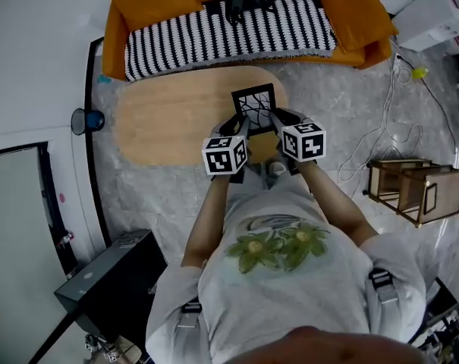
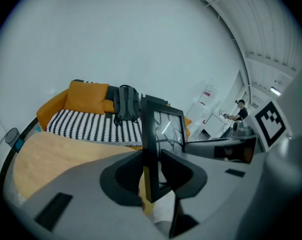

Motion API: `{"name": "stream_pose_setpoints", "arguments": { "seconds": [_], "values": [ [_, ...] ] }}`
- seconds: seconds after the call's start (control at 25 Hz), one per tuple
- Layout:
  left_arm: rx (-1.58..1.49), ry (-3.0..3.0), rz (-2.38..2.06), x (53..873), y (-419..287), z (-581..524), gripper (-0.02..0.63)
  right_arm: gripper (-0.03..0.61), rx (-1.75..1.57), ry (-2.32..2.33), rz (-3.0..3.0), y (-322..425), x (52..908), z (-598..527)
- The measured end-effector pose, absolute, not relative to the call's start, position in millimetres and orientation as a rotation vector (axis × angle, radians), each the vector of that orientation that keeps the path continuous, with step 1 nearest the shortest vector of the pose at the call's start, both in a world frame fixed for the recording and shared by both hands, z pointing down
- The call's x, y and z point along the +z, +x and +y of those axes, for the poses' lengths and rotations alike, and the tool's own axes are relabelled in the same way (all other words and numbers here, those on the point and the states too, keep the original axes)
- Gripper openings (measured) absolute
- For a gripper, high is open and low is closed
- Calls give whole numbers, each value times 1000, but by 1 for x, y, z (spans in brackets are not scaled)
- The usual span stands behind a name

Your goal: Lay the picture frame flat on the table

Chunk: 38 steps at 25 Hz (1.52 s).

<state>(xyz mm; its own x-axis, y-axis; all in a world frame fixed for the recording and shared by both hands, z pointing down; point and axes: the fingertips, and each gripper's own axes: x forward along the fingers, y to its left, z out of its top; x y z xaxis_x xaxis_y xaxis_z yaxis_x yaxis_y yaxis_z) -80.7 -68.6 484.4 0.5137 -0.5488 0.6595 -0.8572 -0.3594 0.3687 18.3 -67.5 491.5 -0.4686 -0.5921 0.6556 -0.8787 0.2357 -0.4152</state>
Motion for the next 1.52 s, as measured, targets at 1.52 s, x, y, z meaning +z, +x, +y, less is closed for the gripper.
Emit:
{"name": "stream_pose_setpoints", "arguments": {
  "seconds": [1.52],
  "values": [
    [754,1927,-904,643,-68,-121,123,77,1249,1285,-1928,31,641,-115]
  ]
}}
